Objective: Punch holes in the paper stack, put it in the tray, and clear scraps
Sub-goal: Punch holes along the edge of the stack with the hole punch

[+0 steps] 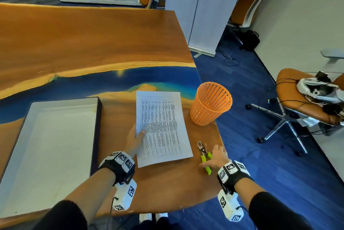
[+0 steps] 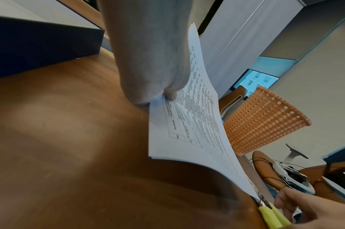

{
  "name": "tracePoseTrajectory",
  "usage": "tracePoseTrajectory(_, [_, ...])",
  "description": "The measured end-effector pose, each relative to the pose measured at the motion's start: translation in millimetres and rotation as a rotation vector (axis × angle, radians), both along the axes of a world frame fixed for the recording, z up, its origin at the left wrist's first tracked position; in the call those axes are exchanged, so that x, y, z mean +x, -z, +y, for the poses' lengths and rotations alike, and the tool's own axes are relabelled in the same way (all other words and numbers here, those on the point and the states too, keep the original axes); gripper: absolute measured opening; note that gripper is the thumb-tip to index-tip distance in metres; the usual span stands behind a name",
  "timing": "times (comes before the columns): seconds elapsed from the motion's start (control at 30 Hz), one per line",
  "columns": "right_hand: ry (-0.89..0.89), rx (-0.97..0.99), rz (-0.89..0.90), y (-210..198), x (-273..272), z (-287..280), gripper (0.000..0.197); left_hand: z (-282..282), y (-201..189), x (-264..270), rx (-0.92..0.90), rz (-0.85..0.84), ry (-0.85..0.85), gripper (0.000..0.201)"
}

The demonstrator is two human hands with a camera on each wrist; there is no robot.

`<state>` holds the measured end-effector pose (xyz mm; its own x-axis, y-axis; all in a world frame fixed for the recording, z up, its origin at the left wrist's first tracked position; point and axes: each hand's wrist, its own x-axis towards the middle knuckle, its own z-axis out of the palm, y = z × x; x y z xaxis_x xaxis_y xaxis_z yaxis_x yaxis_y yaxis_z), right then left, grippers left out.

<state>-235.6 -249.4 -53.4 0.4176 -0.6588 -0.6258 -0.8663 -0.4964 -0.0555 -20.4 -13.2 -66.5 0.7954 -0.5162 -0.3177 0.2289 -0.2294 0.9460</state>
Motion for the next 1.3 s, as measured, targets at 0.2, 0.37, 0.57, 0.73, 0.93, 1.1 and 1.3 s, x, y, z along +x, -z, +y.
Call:
tracePoseTrajectory(0.2, [0.041,-0.023,-0.022,7.8,-8.6,21.5,0.091,8.0,-3.2,-4.1,0.008,0.014,0.004,0.044])
tracePoseTrajectory(0.37, [0.085,0.092,-0.015,3.6,-5.3,33.2,0.097,16.9,-7.9,4.6,0.017,0.008,-0.049,0.041])
tracePoseTrajectory(0.57, [0.126,0.296,-0.146,-9.3,25.4,63.6,0.059,26.5,-32.4,33.0,-0.058,-0.053,-0.127,0.043])
tracePoseTrajectory(0.73, [0.152,0.517,-0.381,-27.9,62.0,99.4,0.027,27.4,-67.8,60.0,-0.129,-0.141,-0.176,0.046])
tracePoseTrajectory(0.93, [0.064,0.676,-0.634,-32.7,98.7,144.4,0.021,16.3,-98.1,77.6,-0.196,-0.207,-0.209,0.047])
tracePoseTrajectory(1.1, [0.050,0.749,-0.711,-36.6,111.1,170.5,0.026,9.2,-102.9,78.1,-0.203,-0.182,-0.195,0.045])
tracePoseTrajectory(1.3, [0.069,0.763,-0.738,-29.2,110.5,177.8,0.028,5.9,-104.5,75.3,-0.186,-0.159,-0.214,0.044])
